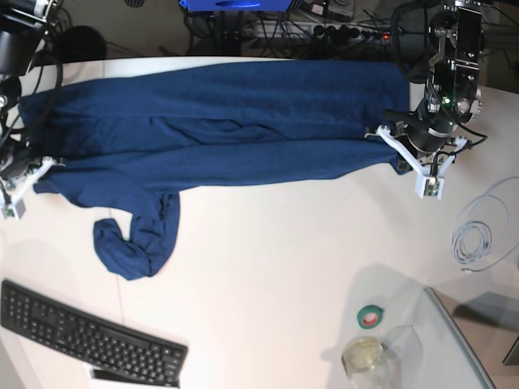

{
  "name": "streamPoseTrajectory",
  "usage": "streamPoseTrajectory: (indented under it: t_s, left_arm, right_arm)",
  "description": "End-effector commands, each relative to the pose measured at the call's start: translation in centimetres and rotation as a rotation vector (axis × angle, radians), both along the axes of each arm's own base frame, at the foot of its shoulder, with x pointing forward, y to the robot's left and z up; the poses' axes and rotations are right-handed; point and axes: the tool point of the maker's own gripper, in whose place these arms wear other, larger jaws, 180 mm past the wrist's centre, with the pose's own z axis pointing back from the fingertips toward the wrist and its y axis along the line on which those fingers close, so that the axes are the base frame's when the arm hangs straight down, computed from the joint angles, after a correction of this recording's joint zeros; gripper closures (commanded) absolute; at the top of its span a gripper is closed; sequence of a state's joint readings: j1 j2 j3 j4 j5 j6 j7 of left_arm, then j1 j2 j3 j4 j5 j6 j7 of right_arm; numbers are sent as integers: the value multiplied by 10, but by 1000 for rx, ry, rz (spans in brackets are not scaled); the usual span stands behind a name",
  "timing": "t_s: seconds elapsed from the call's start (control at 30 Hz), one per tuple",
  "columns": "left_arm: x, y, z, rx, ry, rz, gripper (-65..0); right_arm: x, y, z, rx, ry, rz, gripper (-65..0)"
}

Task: Layout the t-shirt on the table in an organized manner, then fold the t-shirt properly
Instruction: 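Drag the held hem edge with both grippers over toward the shoulder edge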

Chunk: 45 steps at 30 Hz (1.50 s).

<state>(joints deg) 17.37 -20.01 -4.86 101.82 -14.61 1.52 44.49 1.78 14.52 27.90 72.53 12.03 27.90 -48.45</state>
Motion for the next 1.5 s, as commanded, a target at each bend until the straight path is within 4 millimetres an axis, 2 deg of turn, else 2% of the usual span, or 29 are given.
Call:
streamPoseTrajectory:
  t_s: [0.0, 0.2, 0.3, 0.6, 0.77, 0.9, 1.2, 1.47]
  left_arm:
    - [12, 7, 14, 23, -50, -2, 0]
    - [20, 16, 23, 61, -66, -20, 0]
    - [20, 17, 21, 73, -35, -32, 0]
    - [26, 7, 21, 99, -13, -104, 0]
    - [16, -6, 7, 96, 32, -150, 0]
    - [9, 1, -8, 100, 78, -133, 0]
    - [-4, 6, -20, 104, 121, -125, 0]
    - [-19, 24, -47, 115, 207, -82, 0]
  right_arm:
    - [14, -7, 17, -19, -52, -2, 0]
    - [14, -7, 20, -30, -48, -2, 0]
    - [8, -7, 17, -29, -13, -2, 0]
    - [-1, -6, 10, -24, 8, -4, 0]
    - [-3, -6, 9, -24, 13, -4, 0]
    - [-5, -6, 6, -19, 22, -6, 0]
    - [-13, -5, -9, 7, 42, -23, 0]
    - [-14, -5, -10, 5, 43, -22, 0]
